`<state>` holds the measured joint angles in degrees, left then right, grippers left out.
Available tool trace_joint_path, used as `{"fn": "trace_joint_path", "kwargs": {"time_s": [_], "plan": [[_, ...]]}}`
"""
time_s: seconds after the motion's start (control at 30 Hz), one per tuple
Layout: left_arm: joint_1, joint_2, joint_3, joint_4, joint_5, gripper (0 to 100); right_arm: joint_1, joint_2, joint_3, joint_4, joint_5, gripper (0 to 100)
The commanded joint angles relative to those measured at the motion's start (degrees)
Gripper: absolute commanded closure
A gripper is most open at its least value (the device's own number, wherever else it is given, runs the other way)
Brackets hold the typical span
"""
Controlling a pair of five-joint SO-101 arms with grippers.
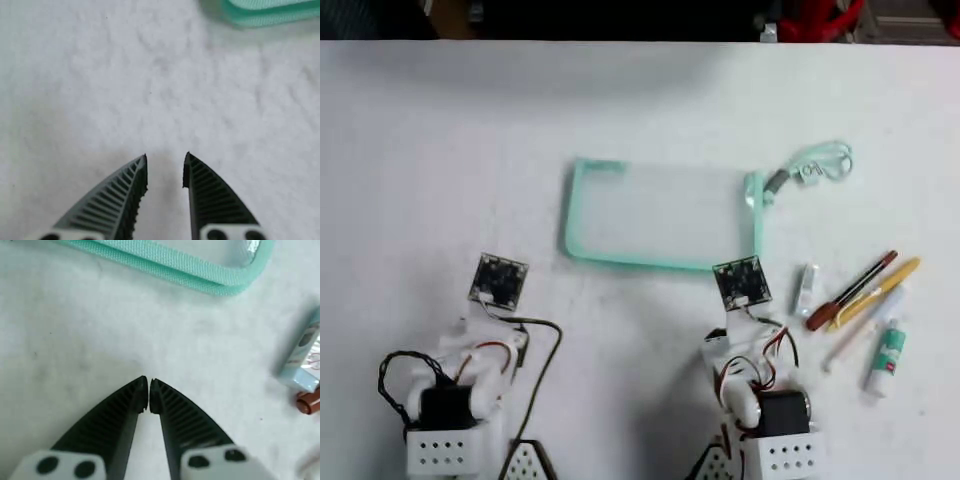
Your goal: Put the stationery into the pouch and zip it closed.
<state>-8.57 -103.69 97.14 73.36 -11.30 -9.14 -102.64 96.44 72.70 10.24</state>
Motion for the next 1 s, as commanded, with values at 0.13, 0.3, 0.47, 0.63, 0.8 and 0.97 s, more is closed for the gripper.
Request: {"fn": "trace_joint_path", "kwargs": {"time_s": [0.13,0.3,0.47,0.63,0.8,0.97], "plan": [[0.92,-0.75,-0.18,0.44,0.62,86,0.31,-0.48,0.35,0.22,0.26,98.1],[0.92,-0.75,-0.18,0.44,0.62,86,0.22,-0.48,0.35,0.22,0.26,98.1],[0.92,-0.75,-0.18,0.44,0.62,86,0.22,-0.48,0.35,0.22,0.26,97.9],[0.92,-0.75,-0.18,0.44,0.62,86,0.22,-0.48,0.35,0.04,0.62,97.8],[0.75,-0.75,-0.44,-3.25,0.26,86,0.31,-0.66,0.35,-1.01,0.62,97.8],[0.84,-0.75,-7.12,-2.73,0.26,86,0.66,-0.66,0.18,-17.54,0.62,97.7]]}}
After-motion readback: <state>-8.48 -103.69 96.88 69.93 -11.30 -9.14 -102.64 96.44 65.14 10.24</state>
